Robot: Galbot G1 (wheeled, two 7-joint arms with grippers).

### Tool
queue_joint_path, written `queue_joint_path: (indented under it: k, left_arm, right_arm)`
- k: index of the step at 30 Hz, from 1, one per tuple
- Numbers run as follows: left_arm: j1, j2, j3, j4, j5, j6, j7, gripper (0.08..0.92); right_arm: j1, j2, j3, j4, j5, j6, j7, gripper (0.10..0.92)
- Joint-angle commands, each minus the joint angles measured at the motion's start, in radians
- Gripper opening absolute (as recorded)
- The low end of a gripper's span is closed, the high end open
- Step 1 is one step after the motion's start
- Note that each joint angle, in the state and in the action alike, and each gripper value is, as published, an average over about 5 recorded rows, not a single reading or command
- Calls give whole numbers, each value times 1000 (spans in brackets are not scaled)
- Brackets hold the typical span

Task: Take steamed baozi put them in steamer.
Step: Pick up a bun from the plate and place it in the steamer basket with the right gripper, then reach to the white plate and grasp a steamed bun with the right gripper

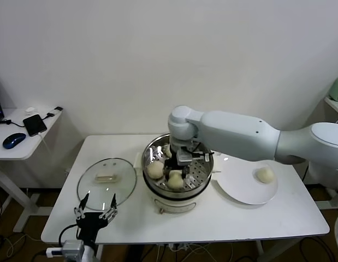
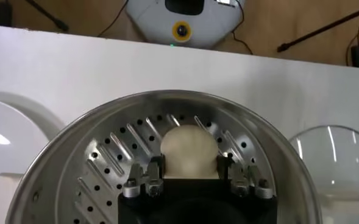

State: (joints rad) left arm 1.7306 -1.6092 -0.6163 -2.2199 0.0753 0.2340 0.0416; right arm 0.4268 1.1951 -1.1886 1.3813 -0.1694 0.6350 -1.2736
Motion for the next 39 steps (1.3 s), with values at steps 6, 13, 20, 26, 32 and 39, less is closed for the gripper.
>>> queue_joint_path:
  k: [6, 13, 20, 26, 32, 39]
  left_arm:
    - [-5, -49, 3, 8, 1, 3, 1, 823]
    - [-12, -49, 13, 14, 4, 5, 3, 823]
    - [-11, -49, 18, 18, 7, 5, 3, 823]
    - [-14, -49, 17, 15, 3, 9, 8, 823]
    - [-9, -38, 10, 14, -29, 19, 22, 823]
    - [-4, -31, 13, 8, -62, 38, 41, 823]
  right_arm:
    - [-17, -18, 2, 27, -19, 2, -8, 579]
    - [11, -40, 44, 25, 17, -71, -6, 748]
    - [70, -145, 149, 34, 112, -252, -104, 821]
    - [77, -349, 244, 39, 294, -642, -128, 823]
    - [-14, -558, 390, -21, 240, -928, -169, 823]
    - [-263, -628, 608, -197, 47, -817, -189, 823]
